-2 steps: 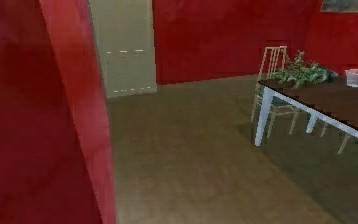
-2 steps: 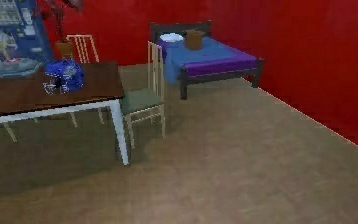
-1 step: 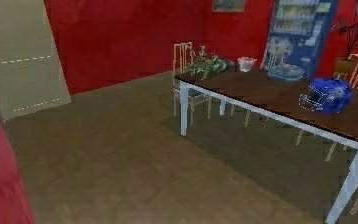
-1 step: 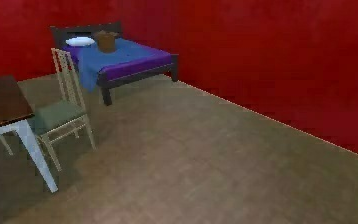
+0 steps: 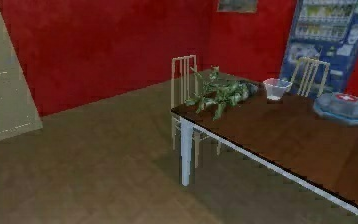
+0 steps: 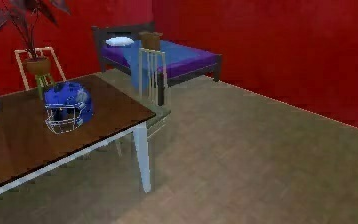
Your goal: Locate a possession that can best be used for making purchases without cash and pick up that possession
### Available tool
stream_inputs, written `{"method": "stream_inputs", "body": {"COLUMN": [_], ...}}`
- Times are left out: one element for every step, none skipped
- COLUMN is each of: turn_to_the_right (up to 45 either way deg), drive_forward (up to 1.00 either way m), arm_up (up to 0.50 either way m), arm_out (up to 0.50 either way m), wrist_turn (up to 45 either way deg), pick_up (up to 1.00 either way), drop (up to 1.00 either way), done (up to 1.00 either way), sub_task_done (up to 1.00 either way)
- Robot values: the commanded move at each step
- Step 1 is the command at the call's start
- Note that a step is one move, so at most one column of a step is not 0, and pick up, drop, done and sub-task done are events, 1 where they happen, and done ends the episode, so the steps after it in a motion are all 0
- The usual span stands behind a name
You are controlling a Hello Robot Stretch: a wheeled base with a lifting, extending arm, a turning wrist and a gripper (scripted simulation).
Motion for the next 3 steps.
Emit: {"method": "stream_inputs", "body": {"turn_to_the_right": [33.0,0.0,-45.0], "drive_forward": [0.0,0.05,0.0], "arm_up": [0.0,0.0,0.0], "arm_out": [0.0,0.0,0.0], "wrist_turn": [0.0,0.0,0.0], "pick_up": [0.0,0.0,0.0], "drop": [0.0,0.0,0.0], "done": [0.0,0.0,0.0], "sub_task_done": [0.0,0.0,0.0]}}
